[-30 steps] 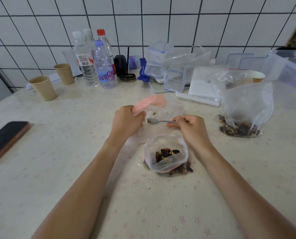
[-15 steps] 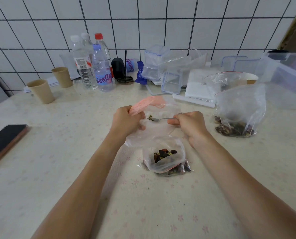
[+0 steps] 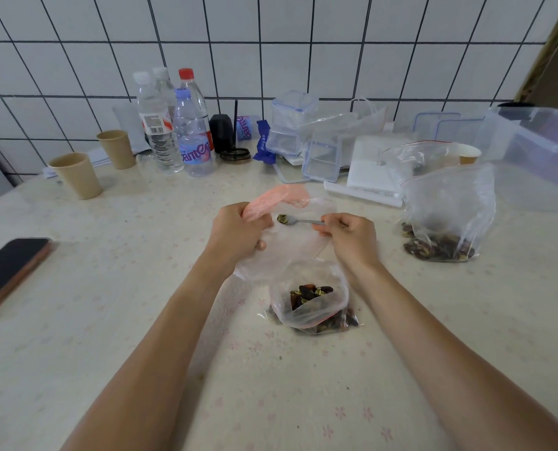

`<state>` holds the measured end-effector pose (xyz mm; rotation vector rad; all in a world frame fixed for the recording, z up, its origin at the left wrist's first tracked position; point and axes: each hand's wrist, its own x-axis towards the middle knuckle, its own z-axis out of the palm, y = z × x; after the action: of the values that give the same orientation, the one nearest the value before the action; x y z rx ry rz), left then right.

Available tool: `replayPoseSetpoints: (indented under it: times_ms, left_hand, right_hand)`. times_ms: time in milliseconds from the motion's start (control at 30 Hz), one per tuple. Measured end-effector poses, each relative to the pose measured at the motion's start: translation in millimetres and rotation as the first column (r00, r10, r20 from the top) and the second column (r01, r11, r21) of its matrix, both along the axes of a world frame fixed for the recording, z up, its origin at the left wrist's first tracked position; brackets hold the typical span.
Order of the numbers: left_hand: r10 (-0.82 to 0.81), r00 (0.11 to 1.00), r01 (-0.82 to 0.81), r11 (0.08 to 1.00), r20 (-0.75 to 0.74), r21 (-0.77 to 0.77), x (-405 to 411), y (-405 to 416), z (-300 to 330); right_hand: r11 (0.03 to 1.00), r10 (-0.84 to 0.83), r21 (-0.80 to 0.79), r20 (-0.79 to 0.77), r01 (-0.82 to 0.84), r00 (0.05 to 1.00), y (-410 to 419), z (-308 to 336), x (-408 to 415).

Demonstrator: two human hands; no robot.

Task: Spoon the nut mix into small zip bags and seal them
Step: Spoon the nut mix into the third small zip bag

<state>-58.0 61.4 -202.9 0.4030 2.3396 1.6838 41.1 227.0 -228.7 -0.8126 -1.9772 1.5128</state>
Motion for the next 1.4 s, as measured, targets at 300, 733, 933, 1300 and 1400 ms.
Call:
replayPoseSetpoints:
  times_ms: [300,733,933,1300,1400]
  left_hand:
    - [0.057,0.998,-0.058,0.998,0.028,0.015,-11.6,-1.6,-1.9]
    - [0.096,0.940,-0.154,0.976,-0.328,-0.153,-16.7,-15.0,-0.4]
    - [0.077,0.804,-0.180,0.977,-0.590,-0.117,28.5,-29.0,10.3]
    - [-0.208,0.950,0.171,0.970,-0.232,-0.170,93.2,-54.1,-15.2]
    - [-0.197,0.963,0.187,0.980,-0.185,-0.068,91.0,-53.5,-21.8]
  right_hand:
    - [0.994,0.035,-0.106,-0.038,-0.039,0.999,6.6,11.3,15.8]
    - [0.989,0.136,-0.047,-0.090,-0.140,0.987,27.9,39.3,87.4]
    - [0.977,0.199,-0.042,-0.143,-0.207,0.969,31.9,57.1,128.6]
    - [0.812,0.370,0.504,-0.051,-0.296,0.928,-1.8,49.7,165.0]
    - [0.404,0.433,0.879,0.060,-0.254,0.899,-8.2,48.7,172.1]
